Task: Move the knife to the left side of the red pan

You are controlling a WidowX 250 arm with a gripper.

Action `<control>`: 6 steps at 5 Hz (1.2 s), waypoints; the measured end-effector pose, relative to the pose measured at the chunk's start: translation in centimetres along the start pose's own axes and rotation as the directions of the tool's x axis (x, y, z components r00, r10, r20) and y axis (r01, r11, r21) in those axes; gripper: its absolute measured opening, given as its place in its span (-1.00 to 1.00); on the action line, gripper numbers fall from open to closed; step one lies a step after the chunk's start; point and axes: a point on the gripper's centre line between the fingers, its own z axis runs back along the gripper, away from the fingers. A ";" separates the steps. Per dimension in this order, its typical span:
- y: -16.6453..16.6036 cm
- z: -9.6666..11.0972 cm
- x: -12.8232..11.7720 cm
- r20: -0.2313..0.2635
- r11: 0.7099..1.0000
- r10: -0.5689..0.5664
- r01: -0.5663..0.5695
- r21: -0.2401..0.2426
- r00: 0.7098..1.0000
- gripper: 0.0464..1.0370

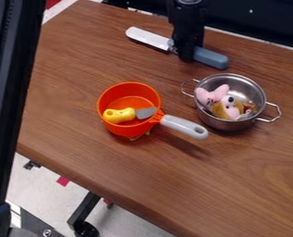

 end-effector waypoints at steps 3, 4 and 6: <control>-1.1 3.5 4.3 0.101 0.866 -0.500 0.498 0.046 0.860 -0.35; -0.3 4.3 6.5 0.094 0.712 -0.700 0.702 0.019 0.708 -0.35; 4.4 5.7 9.6 0.088 0.342 -0.935 0.939 -0.016 0.342 -0.35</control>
